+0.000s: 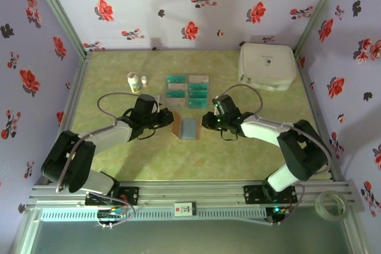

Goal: Put the credit cards into the card holder
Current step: Flip the card slot at the card holder, then press the card holder at the center of the table.

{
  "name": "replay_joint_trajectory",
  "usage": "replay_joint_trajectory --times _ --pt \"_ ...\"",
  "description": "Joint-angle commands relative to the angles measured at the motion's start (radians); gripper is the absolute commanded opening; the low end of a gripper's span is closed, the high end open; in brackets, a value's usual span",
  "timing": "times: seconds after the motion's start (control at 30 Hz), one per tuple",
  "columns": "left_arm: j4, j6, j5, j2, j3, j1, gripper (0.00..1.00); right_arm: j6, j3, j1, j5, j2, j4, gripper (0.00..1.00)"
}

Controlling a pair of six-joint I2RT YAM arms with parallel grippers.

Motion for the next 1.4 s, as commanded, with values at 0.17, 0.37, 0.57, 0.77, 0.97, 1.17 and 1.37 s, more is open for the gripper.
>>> replay_joint_trajectory --times 0.17,0.37,0.57,0.77,0.97,1.17,1.37 --pt "-0.040 0.047 -0.015 -0.029 0.000 0.015 0.00 -0.075 0.128 0.056 -0.007 0.020 -0.124 0.20" --pt "-0.078 0.080 -0.036 -0.031 0.006 0.021 0.06 -0.052 0.196 0.115 -0.050 0.148 -0.057 0.19" --pt "-0.158 0.147 -0.077 -0.026 0.023 0.025 0.25 -0.053 0.177 0.114 -0.049 0.227 0.005 0.18" --pt "-0.250 0.194 -0.173 -0.020 0.018 0.024 0.35 -0.039 0.131 0.113 -0.051 0.237 0.038 0.18" --pt "-0.289 0.198 -0.233 0.017 0.013 0.024 0.38 -0.014 0.085 0.113 -0.055 0.244 0.083 0.17" --pt "-0.280 0.202 -0.243 0.076 0.007 0.023 0.39 0.004 0.055 0.113 -0.053 0.244 0.110 0.17" --pt "-0.292 0.213 -0.274 0.115 0.015 0.018 0.40 0.011 0.051 0.112 -0.053 0.245 0.122 0.19"
